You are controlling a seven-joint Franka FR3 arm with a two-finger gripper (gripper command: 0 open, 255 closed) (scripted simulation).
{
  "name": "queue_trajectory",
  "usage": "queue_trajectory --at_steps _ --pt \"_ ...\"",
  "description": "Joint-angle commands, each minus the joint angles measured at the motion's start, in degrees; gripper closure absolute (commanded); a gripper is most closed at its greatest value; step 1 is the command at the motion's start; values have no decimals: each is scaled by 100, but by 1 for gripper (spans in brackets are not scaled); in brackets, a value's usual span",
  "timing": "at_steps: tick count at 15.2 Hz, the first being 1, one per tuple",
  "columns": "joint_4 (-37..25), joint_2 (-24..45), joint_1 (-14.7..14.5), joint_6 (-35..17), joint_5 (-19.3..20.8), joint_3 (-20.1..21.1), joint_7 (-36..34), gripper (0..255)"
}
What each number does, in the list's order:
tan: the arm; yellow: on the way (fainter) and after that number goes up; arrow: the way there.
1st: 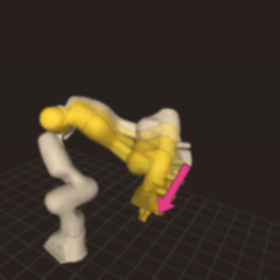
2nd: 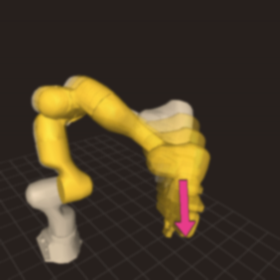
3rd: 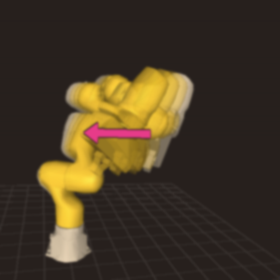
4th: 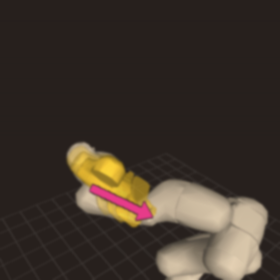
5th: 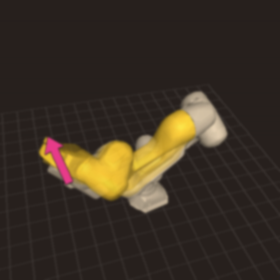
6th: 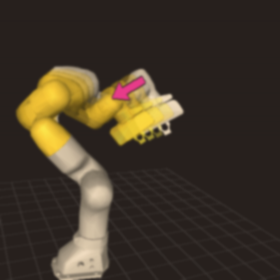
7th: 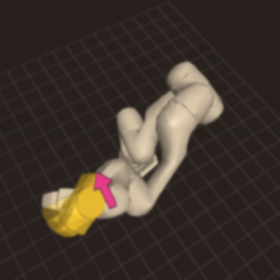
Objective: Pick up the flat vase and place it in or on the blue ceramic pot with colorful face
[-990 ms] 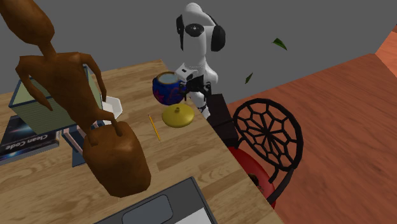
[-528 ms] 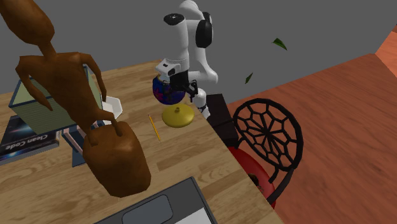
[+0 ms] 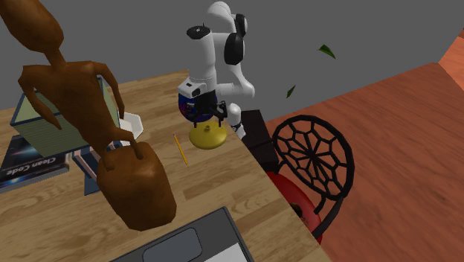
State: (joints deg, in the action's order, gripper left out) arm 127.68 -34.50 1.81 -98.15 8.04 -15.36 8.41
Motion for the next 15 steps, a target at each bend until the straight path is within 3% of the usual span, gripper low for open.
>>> queue_trajectory --at_steps 1,8,9,15 --pt "136 -15 7 -125 13 -15 0 0" --pt "135 -15 7 -124 13 -15 0 0" --pt "135 -15 7 -124 13 -15 0 255" --pt "134 -14 7 -124 13 -15 1 255"
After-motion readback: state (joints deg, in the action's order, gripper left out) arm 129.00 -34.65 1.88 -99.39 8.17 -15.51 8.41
